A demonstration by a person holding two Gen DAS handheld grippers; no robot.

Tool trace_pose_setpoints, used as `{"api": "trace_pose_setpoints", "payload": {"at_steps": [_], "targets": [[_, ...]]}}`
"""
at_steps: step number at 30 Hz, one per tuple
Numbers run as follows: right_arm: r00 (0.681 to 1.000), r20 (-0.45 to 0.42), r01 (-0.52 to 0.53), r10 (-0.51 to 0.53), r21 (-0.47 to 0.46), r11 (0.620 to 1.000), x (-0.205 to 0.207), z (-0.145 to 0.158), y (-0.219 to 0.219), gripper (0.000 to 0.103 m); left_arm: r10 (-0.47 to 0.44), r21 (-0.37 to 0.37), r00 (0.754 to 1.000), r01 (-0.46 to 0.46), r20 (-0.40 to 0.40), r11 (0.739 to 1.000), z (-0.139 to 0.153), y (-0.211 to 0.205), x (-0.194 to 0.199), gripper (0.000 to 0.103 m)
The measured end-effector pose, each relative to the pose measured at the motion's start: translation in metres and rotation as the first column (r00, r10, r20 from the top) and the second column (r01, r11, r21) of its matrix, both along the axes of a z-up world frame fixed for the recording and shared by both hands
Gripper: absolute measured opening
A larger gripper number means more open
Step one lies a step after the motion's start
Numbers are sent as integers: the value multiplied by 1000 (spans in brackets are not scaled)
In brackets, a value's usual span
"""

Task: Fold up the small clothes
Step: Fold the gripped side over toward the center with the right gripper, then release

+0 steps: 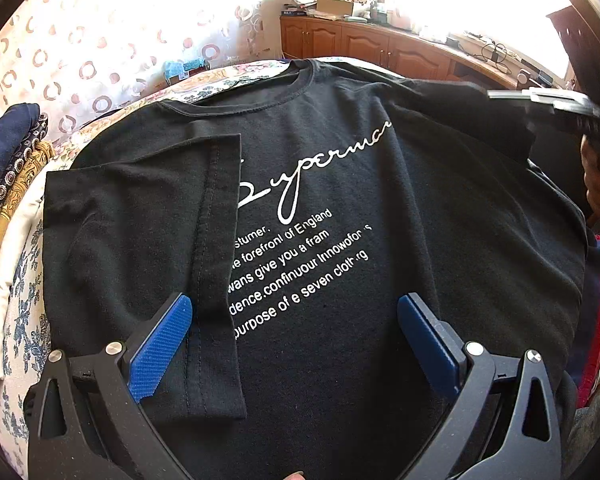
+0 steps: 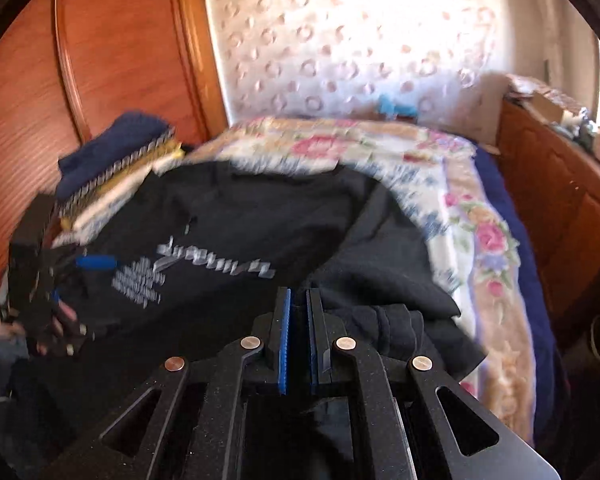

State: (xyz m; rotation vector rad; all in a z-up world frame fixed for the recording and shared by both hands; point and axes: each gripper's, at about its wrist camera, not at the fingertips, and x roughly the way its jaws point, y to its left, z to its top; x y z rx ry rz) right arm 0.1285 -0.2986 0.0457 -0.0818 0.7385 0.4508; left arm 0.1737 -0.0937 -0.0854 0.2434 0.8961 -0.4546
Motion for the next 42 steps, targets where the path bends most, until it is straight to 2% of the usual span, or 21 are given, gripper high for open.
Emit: {"api": "trace_pose_setpoints", "payload": {"at_steps": [1, 3, 6, 9, 13, 18, 23, 25, 27, 29, 35, 42], "targets": [[1000, -5, 1, -1, -4, 1000, -2, -2, -2, 15, 0, 0, 1000, 0, 0, 1000, 0, 0, 0, 102], [1000, 1, 28, -28, 3, 1000, -8, -2, -14, 34, 0, 0, 1000, 0, 0, 1000, 0, 0, 0, 102], [995, 25, 91, -93, 50, 995, -14, 13, -37, 45, 0, 0, 1000, 0, 0, 1000, 0, 0, 0, 102], [981, 53, 182, -186, 66, 981, -28, 18, -63, 52, 3, 5, 1000, -3, 3, 1000, 0, 0, -1, 103], [959, -13, 282, -282, 72, 957, -16, -1, -88, 52, 13, 7, 1000, -13, 3, 1000, 0, 0, -3, 103], [949, -111, 305, -296, 71, 950, 12, -30, -90, 52, 18, 6, 1000, -18, 3, 1000, 1, 1, -3, 103], [942, -147, 316, -303, 79, 945, 36, -32, -91, 52, 19, 6, 1000, -19, 4, 1000, 0, 1, -3, 103], [943, -125, 318, -308, 77, 945, 36, -25, -94, 47, 24, 9, 1000, -24, 9, 1000, 1, 2, -3, 103], [950, -96, 305, -298, 67, 950, 33, -19, -92, 13, 44, 24, 999, -45, 29, 999, 3, 3, -6, 103], [959, -63, 279, -276, 58, 959, 30, -12, -86, 3, 56, 22, 997, -57, 57, 998, 7, 6, -9, 102], [987, 24, 157, -159, 76, 985, 24, 23, -51, 2, 78, -97, 990, -67, 117, 993, 37, 24, -27, 102], [993, 112, -44, 38, 56, 997, 33, 71, 31, 2, 119, -167, 976, -89, 181, 982, 67, 45, -47, 102]]}}
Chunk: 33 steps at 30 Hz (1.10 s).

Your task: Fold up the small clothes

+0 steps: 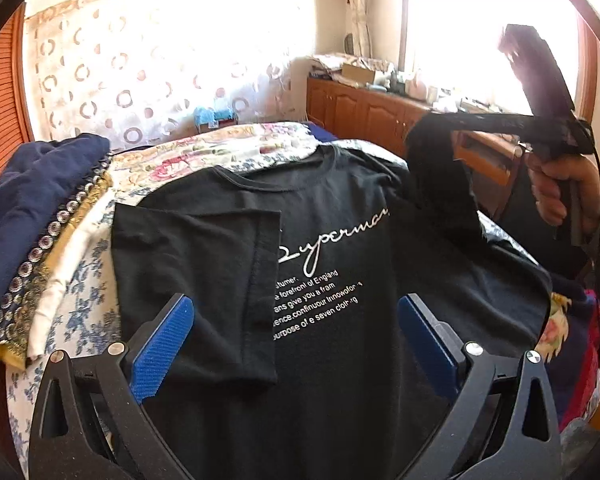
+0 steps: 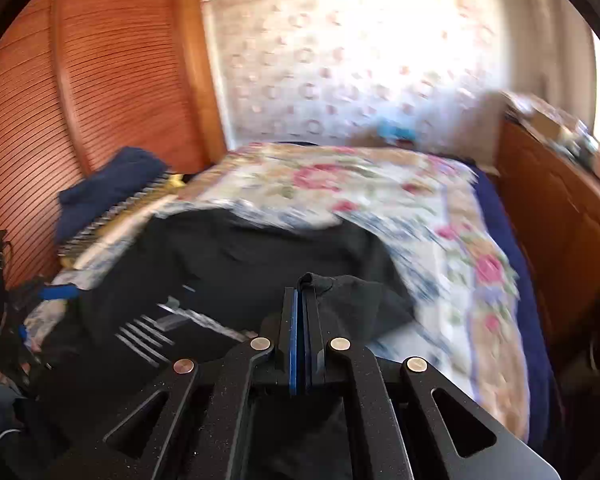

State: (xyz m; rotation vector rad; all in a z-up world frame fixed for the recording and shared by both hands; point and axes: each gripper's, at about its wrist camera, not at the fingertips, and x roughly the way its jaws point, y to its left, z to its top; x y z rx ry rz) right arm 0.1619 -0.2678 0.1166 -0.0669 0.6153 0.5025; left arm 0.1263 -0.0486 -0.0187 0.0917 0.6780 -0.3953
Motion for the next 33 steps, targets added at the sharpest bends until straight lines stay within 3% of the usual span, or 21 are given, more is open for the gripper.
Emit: {"api": "trace_pose_setpoints", "payload": {"at_steps": [7, 10, 12, 13, 16, 24, 33], "targets": [[987, -50, -155, 152, -65, 986, 18, -1, 76, 2, 36, -7, 999, -36, -10, 999, -6, 11, -2, 102], [990, -58, -135, 129, -109, 985, 31, -6, 83, 8, 43, -22, 999, -43, -21, 999, -9, 14, -3, 102], [991, -60, -124, 119, -86, 989, 33, -4, 75, 33, 43, -23, 999, -44, -27, 999, -11, 12, -3, 102], [993, -54, -111, 107, -76, 991, 37, -3, 70, 35, 44, -23, 999, -44, -30, 999, -11, 12, -3, 102], [997, -52, -54, 49, -93, 994, 23, -3, 54, 35, 42, -23, 998, -43, -36, 999, -14, 11, -1, 102], [990, -97, 91, -107, -155, 984, -11, -44, -10, 35, 11, -12, 999, -12, -45, 1000, -18, -2, -3, 102], [974, -137, 170, -182, -99, 981, -64, -74, -45, 35, -8, 10, 998, 9, -68, 1000, -26, -17, 1, 102]]}}
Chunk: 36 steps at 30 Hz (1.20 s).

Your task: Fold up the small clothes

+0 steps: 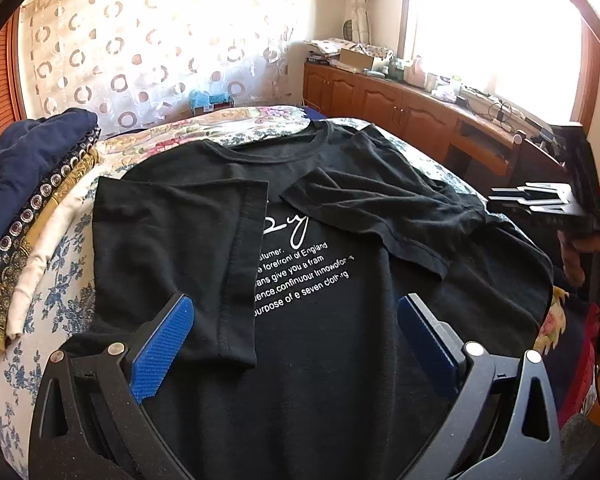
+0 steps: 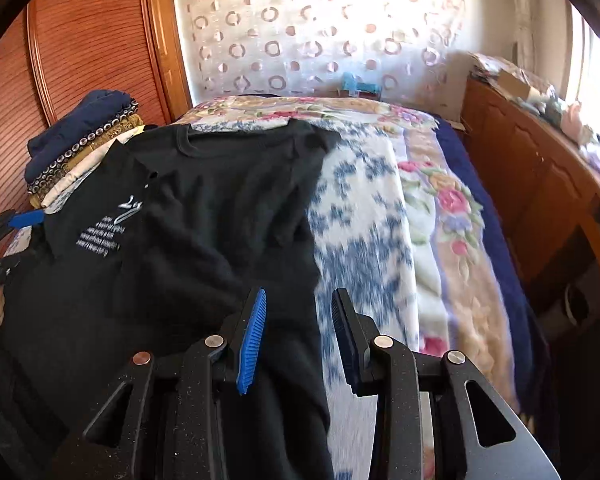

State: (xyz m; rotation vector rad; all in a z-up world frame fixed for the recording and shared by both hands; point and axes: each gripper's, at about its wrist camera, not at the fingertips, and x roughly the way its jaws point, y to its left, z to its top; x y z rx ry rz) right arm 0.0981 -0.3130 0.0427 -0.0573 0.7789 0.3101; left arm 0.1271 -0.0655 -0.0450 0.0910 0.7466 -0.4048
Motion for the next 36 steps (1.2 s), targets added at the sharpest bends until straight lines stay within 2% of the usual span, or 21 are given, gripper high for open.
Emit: {"api": "trace_pose_setpoints", "payload": {"at_steps": [10, 11, 12, 14, 18, 24, 28, 34, 36], "targets": [[1000, -18, -20, 20, -36, 999, -13, -7, -7, 35, 26, 16, 998, -25, -50, 1000, -19, 3, 8, 102], [999, -18, -28, 27, -41, 999, -14, -8, -6, 28, 29, 20, 998, -28, -54, 999, -21, 3, 9, 102], [999, -21, -36, 35, -42, 998, -14, -9, -8, 16, 31, 23, 998, -30, -61, 999, -23, 2, 10, 102], [999, -20, -52, 51, -41, 998, -18, -8, -9, 7, 34, 33, 997, -32, -72, 999, -26, 2, 13, 102], [997, -19, -74, 73, -35, 997, -29, -8, -14, 5, 35, 56, 996, -30, -84, 998, -29, -1, 15, 102], [999, -15, -48, 48, -47, 998, -34, -8, -14, 5, 44, 90, 992, -33, -121, 995, -35, -4, 20, 102], [999, 23, -26, 27, -46, 999, -42, 2, -7, 6, 43, 121, 992, -29, -121, 992, -36, -8, 19, 102], [995, 90, -37, 41, -40, 998, -43, 19, 10, 27, 48, 136, 991, -31, -122, 990, -38, -11, 19, 102], [994, 98, -47, 50, -31, 998, -39, 21, 19, 41, 49, 136, 991, -32, -122, 990, -39, -12, 19, 102]]}}
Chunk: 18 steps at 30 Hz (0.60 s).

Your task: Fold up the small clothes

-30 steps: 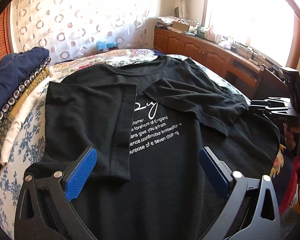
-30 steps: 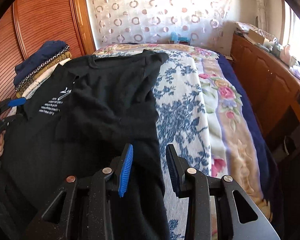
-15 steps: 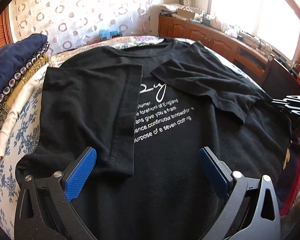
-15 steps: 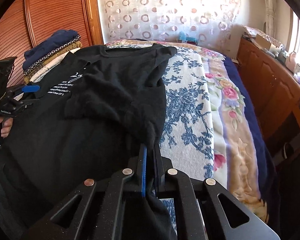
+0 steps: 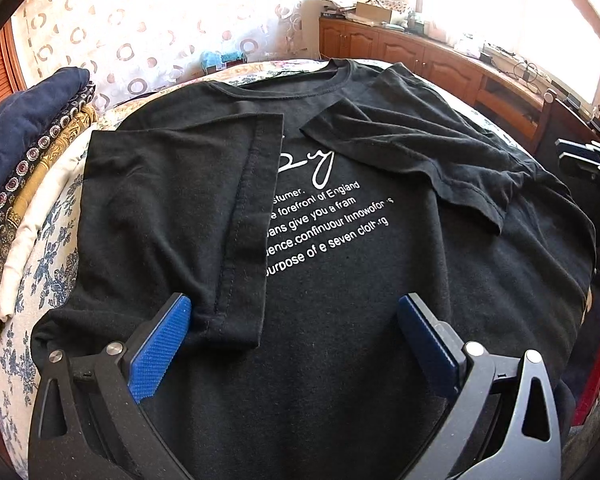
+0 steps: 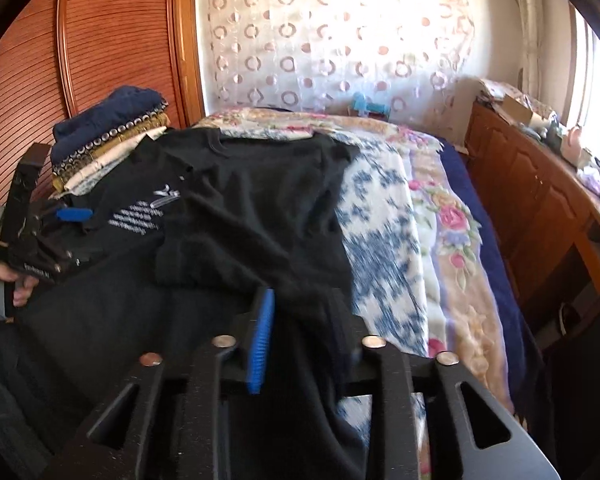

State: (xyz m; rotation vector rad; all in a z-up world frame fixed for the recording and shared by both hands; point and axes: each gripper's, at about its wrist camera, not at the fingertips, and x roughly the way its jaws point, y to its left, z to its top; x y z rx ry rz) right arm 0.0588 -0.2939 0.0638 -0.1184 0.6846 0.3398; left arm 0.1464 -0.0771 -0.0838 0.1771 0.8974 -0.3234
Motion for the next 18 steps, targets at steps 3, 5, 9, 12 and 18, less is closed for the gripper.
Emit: {"api": "trace_pose_setpoints", "payload": {"at_steps": [3, 5, 9, 12, 18], "targets": [[1000, 2, -13, 13, -8, 1000, 9, -1, 12, 50, -1, 0, 1000, 1, 0, 1000, 0, 0, 0, 103], [1000, 1, -22, 22, -14, 1000, 18, -3, 19, 52, -5, -1, 1000, 5, -2, 1000, 0, 1, 0, 103], [999, -28, -42, 42, 4, 999, 41, -7, 31, 54, -19, -21, 1000, 19, 1, 1000, 2, 3, -2, 102], [998, -38, -50, 50, -8, 999, 64, -8, 37, 58, -23, -74, 1000, 24, 19, 997, 13, 12, -3, 102], [997, -75, -39, 37, -30, 999, 94, -24, 44, 62, 0, -128, 998, 8, 62, 992, 43, 38, 5, 102]]}}
